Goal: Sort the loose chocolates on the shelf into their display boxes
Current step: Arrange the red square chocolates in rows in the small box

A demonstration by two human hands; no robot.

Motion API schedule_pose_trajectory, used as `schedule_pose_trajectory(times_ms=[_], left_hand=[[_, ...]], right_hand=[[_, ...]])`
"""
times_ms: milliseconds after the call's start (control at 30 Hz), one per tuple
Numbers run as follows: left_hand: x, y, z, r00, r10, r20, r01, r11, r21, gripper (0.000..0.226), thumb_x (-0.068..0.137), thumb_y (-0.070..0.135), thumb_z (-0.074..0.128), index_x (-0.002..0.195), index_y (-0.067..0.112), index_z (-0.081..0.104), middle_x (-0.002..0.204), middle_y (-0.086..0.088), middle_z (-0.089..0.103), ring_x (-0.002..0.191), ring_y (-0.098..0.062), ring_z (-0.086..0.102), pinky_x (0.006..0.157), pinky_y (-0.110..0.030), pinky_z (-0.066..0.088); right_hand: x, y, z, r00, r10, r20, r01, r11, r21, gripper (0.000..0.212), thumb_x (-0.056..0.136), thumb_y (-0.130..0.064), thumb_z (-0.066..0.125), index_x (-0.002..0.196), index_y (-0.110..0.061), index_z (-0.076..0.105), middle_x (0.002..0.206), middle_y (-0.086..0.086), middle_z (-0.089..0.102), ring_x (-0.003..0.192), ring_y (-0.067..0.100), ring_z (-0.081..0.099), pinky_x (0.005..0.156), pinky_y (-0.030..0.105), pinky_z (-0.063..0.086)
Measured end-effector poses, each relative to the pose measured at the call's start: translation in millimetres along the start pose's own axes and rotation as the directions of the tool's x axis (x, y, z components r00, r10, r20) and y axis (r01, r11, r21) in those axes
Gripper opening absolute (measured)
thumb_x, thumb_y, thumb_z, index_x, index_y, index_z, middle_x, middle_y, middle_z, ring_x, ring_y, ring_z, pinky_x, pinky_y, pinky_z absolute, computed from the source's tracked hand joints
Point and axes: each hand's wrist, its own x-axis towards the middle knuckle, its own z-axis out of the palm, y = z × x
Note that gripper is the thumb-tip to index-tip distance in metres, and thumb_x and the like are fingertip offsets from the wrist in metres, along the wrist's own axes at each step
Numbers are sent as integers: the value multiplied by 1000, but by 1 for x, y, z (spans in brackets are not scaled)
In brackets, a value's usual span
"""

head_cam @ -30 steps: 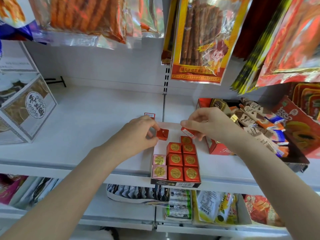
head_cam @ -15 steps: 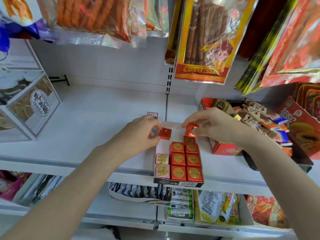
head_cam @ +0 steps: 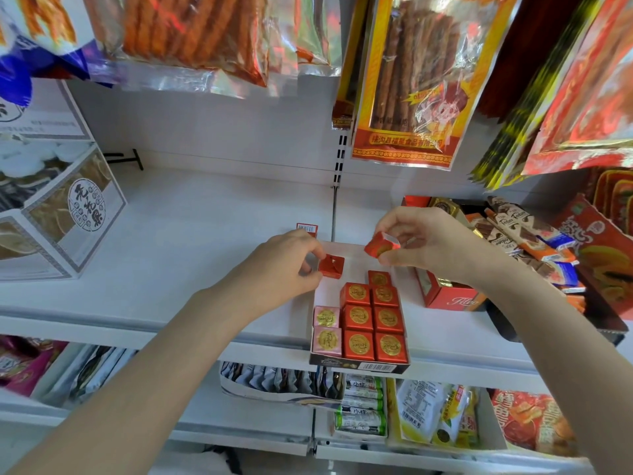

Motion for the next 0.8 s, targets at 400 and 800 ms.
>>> schedule_pose_trajectory(times_ms=[400,800], left_hand=[[0,1,0,1000,3,-2,-3,1000,17,27,85,23,59,112,17,59,117,6,53,91,-6,59,87,-24,48],[0,0,1,1000,5,2,-6,1000,24,26,85,24,59,111,18,59,117,6,52,92,-7,59,89,-28,49]], right_hand=[[1,8,0,990,89,109,-67,979,-190,24,81,-15,66,87,-33,53,93,-1,67,86,12,63,83,33,53],[1,10,6,964,103,245,5,915,-404,36,91,-8,48,116,-33,57,99,-8,45,88,9,47,78,22,40]])
